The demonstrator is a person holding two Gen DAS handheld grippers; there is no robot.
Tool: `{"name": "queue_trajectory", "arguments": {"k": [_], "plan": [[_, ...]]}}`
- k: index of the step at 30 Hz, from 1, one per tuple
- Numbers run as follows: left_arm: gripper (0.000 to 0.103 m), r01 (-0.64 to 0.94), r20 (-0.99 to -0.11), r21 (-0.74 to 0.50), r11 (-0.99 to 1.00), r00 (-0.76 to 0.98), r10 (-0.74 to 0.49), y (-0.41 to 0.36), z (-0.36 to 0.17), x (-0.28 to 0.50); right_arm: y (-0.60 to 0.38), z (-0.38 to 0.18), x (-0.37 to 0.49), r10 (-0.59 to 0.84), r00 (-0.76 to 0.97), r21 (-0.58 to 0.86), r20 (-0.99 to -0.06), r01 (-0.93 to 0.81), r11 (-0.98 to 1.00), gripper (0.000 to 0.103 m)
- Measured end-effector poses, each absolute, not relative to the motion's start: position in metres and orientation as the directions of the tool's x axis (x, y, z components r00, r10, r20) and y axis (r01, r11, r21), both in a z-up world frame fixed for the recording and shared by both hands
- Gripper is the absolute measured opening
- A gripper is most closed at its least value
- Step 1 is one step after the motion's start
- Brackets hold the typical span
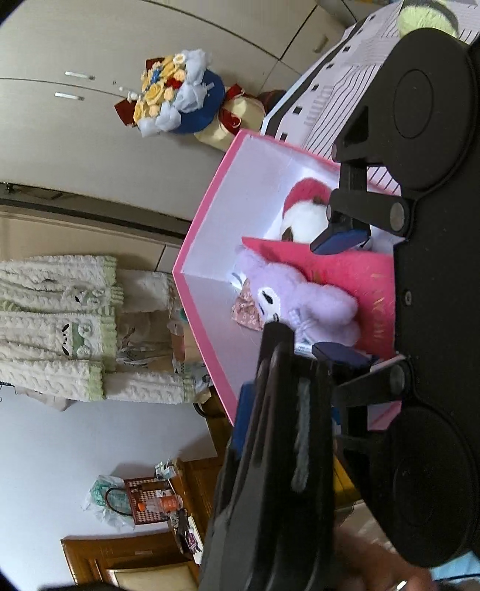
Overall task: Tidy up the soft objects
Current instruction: 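Lower the tube into the pink box, open both tools and withdraw, then move both tools to the green yarn ball and grasp it between them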
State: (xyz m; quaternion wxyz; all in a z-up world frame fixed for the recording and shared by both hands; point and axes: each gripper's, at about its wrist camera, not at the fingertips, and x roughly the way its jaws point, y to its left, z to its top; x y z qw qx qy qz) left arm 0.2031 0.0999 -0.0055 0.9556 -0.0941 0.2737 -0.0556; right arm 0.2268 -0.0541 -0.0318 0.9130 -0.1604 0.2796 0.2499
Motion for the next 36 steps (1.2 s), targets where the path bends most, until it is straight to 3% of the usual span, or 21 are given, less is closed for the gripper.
{"name": "queue_trajectory", "arguments": {"k": [23, 27, 36], "plan": [[0.065, 0.211, -0.417, -0.091, 0.973, 0.879, -0.23, 0.058, 0.048, 0.09, -0.133, 0.022, 0.132, 0.384, 0.766, -0.181, -0.515, -0.535, 0.825, 0.073], [0.067, 0.242, -0.393, -0.058, 0.969, 0.886, -0.244, 0.041, 0.055, 0.076, -0.155, 0.026, 0.118, 0.376, 0.78, -0.201, -0.5, -0.527, 0.826, 0.085], [0.082, 0.337, -0.377, 0.013, 0.941, 0.874, -0.308, -0.011, 0.059, 0.069, -0.226, 0.024, 0.099, 0.341, 0.815, -0.159, -0.468, -0.457, 0.875, 0.088]]}}
